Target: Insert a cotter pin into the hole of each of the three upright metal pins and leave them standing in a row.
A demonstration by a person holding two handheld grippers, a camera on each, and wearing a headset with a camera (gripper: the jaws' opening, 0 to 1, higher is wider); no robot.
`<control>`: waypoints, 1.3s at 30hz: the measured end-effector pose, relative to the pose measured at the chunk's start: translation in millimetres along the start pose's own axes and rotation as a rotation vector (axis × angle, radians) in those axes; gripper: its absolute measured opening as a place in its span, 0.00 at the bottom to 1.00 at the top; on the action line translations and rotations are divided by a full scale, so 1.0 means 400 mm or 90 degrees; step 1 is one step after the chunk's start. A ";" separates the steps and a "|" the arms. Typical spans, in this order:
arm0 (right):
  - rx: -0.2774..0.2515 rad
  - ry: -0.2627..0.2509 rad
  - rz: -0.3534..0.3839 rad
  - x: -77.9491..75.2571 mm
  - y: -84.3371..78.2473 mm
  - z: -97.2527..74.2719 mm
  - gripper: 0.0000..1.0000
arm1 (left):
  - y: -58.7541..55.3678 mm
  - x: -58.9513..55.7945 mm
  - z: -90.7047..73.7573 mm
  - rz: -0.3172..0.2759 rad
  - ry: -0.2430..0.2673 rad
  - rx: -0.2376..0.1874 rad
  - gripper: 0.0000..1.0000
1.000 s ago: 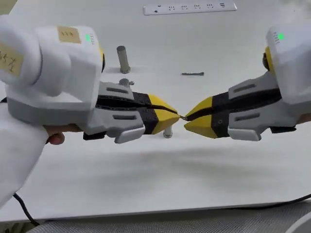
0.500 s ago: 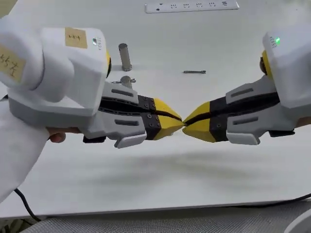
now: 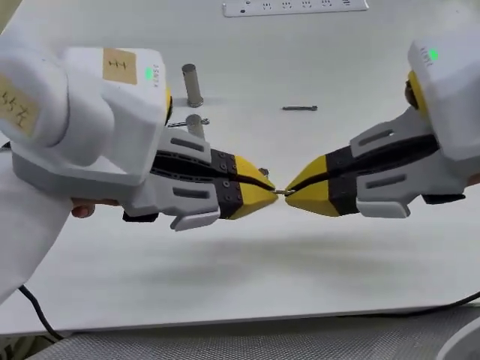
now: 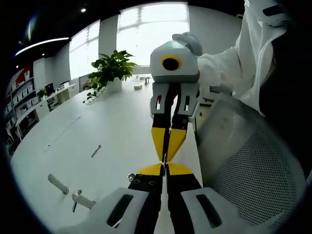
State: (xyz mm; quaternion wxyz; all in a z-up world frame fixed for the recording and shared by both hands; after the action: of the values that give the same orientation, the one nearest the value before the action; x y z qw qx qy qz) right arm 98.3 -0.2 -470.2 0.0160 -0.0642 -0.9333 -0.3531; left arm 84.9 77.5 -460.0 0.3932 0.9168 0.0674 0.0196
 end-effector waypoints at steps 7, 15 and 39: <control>0.015 -0.010 -0.017 -0.011 -0.009 -0.005 0.00 | 0.030 -0.021 0.037 0.013 0.000 0.020 0.00; 0.033 -0.046 -0.014 -0.044 -0.025 -0.005 0.00 | 0.013 -0.003 0.025 0.006 0.026 0.037 0.09; 0.125 -0.082 0.012 -0.126 -0.078 0.053 0.00 | -0.132 0.169 0.029 -0.041 0.084 0.076 0.09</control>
State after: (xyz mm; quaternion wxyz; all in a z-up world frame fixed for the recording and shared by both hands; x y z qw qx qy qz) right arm 144.4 -14.9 -510.3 -0.0347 -0.0936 -0.9618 -0.2550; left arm 147.2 114.3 -507.4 0.3327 0.9327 0.1239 0.0635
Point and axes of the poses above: the centre of the closed fingertips' face, and the gripper's own axes: z roughly forward along the fingers, x roughly to its left, y roughly out of its top, the point moved 7 cm from there along -z, roughly backward along the fingers, and after that the axes turned 13 degrees about x, right-handed, at the moved point
